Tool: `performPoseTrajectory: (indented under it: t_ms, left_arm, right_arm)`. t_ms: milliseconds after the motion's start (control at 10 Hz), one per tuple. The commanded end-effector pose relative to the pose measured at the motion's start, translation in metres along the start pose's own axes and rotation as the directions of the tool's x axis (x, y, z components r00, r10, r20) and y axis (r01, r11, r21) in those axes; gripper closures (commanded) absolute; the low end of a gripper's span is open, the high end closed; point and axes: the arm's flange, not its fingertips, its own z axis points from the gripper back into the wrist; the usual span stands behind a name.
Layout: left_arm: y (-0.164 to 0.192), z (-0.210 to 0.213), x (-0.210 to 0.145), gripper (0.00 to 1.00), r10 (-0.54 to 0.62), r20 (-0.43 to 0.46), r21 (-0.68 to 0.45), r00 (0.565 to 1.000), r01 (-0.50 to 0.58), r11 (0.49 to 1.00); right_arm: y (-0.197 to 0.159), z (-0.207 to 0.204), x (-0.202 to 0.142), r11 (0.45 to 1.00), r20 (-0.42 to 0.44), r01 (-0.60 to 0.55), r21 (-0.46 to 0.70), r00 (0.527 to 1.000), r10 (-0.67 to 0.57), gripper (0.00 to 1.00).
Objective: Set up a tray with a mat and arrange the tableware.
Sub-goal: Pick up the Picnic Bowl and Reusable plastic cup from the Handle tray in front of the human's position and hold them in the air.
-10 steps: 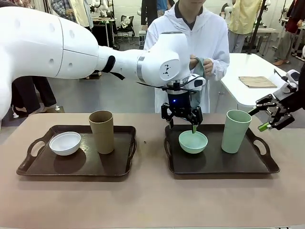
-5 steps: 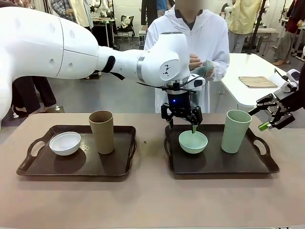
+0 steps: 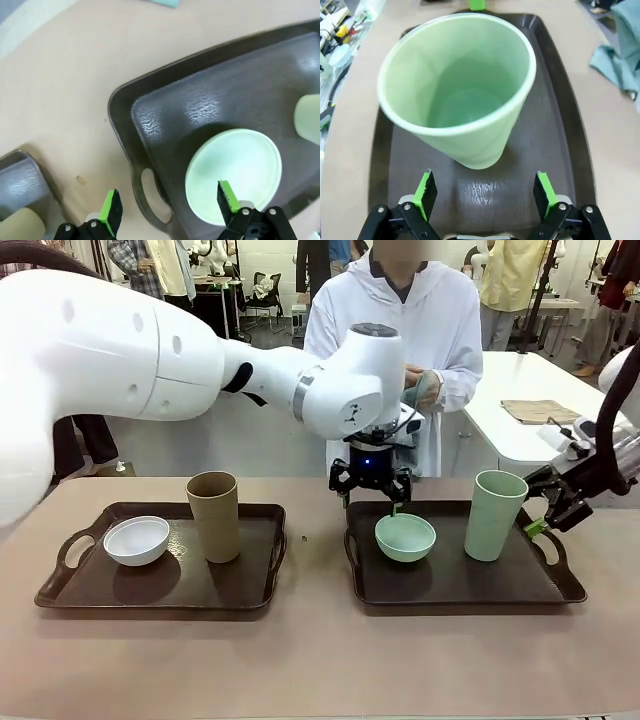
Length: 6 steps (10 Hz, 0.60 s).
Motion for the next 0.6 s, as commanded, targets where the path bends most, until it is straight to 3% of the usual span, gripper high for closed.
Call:
performPoseTrajectory:
  t_ms: [0, 500]
  left_arm:
    - [-0.011, -0.010, 0.003, 0.00, 0.030, 0.011, 0.062, 0.999, -0.030, 0.998]
    - [-0.018, -0.043, 0.011, 0.00, 0.037, -0.043, 0.115, 0.998, -0.031, 0.993]
  right_arm:
    - [-0.014, -0.002, -0.001, 0.999, -0.022, 0.036, 0.004, 0.999, -0.036, 0.00]
    - [-0.020, -0.015, 0.000, 0.998, 0.120, -0.053, -0.025, 0.991, 0.056, 0.00]
